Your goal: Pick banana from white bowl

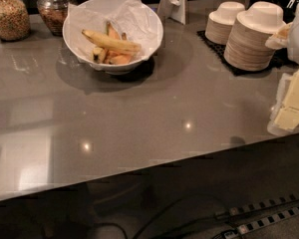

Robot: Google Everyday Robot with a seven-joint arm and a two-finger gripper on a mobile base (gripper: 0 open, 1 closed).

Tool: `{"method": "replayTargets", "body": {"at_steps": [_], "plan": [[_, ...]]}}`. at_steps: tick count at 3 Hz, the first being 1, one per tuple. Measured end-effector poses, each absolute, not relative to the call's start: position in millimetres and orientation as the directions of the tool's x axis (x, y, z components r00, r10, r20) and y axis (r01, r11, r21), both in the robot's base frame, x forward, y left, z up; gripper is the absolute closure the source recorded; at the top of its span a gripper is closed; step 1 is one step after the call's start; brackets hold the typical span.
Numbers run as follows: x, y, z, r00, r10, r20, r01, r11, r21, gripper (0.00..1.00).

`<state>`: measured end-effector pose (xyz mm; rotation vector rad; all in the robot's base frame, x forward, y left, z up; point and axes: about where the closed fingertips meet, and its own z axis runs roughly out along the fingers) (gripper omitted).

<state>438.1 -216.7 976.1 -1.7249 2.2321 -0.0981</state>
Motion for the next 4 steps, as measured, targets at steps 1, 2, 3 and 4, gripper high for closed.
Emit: {"method": "replayTargets", "body": {"at_steps": [1, 2, 3, 4], "plan": [[438.2, -216.7, 976.1, -0.222, -0.953, -0.207, -0.931, 0.27, -0.245, 0.0], [445.1, -210.7, 976.1, -0.212, -0.945, -0.249, -0.926, 0.275, -0.257, 0.0], [473.9, -187.9, 975.8, -0.174, -0.916, -0.363, -0.914, 0.287, -0.287, 0.0], [524.6, -150.4, 987.6, -0.089, -0.874, -0.477, -0.894, 0.282, -0.349, 0.0]]}}
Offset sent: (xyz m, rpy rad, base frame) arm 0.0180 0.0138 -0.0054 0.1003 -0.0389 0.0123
